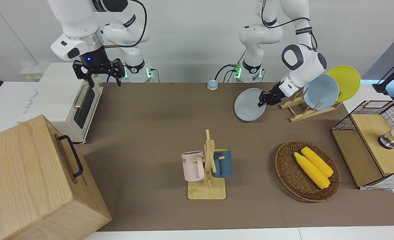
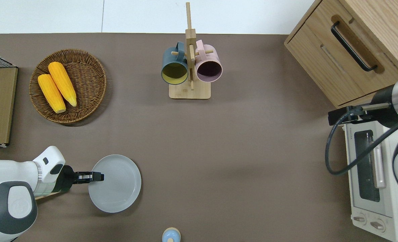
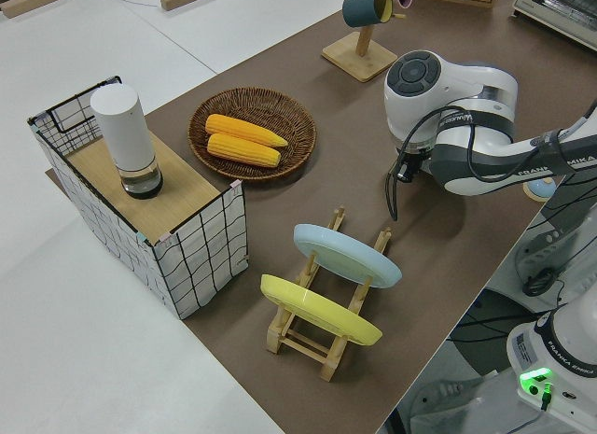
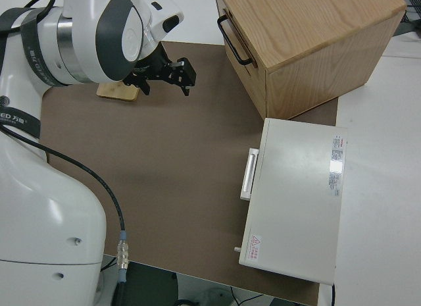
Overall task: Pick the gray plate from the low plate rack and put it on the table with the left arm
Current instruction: 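Carry the plate farther from the robot and lower it onto the table, then open the left gripper and withdraw it toward the robot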
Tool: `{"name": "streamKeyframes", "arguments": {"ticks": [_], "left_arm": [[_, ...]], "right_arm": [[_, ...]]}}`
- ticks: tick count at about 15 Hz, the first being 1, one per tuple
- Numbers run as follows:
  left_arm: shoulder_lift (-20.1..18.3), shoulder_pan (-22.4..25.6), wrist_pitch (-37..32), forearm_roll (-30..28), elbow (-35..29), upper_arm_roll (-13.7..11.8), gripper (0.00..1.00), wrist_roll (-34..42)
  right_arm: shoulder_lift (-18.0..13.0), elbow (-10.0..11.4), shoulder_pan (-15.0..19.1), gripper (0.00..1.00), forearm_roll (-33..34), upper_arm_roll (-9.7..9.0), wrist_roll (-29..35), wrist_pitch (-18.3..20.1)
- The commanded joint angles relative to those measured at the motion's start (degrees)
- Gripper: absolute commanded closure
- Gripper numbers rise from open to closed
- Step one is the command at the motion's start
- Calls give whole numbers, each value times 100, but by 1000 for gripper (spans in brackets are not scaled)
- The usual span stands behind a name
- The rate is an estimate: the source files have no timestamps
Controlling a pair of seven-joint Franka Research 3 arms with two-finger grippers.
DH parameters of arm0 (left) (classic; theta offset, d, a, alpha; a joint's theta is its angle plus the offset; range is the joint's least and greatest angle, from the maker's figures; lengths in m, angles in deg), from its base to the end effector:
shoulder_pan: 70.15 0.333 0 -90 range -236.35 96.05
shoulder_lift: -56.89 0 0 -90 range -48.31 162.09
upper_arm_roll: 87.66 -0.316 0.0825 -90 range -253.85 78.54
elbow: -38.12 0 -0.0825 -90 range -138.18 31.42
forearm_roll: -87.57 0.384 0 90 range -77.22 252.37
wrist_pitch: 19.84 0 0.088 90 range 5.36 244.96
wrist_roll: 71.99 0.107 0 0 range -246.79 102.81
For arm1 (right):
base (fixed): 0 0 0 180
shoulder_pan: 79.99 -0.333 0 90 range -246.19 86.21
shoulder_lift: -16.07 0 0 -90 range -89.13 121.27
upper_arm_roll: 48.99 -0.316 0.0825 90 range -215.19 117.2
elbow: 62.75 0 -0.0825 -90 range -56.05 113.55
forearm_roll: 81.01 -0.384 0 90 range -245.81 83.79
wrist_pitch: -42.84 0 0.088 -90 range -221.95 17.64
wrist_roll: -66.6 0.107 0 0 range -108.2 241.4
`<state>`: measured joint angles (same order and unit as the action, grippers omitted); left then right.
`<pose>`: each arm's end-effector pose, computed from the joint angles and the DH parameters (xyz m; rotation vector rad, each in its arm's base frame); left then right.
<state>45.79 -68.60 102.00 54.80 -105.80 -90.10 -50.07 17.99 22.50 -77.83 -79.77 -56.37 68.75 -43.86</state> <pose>0.4293 0.0055 0.3420 2.6477 0.0534 -0.1070 0.5576 0.0471 0.6399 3.1227 0.0818 -0.0106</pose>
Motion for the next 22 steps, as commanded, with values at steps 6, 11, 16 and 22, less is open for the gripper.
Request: {"name": "streamKeyframes", "arguments": {"ticks": [6, 11, 16, 22], "left_arm": [[240, -31, 568, -9, -137, 68, 811, 101], [275, -49, 657, -9, -120, 103, 2, 101], [205, -49, 675, 52, -58, 112, 2, 66], [-85, -66, 578, 569, 135, 138, 2, -485]], "right_arm": [[54, -122, 127, 17, 17, -115, 75, 92], [54, -114, 127, 17, 17, -115, 75, 92], [54, -114, 127, 17, 17, -115, 75, 92], [54, -122, 127, 17, 17, -115, 75, 92]]}}
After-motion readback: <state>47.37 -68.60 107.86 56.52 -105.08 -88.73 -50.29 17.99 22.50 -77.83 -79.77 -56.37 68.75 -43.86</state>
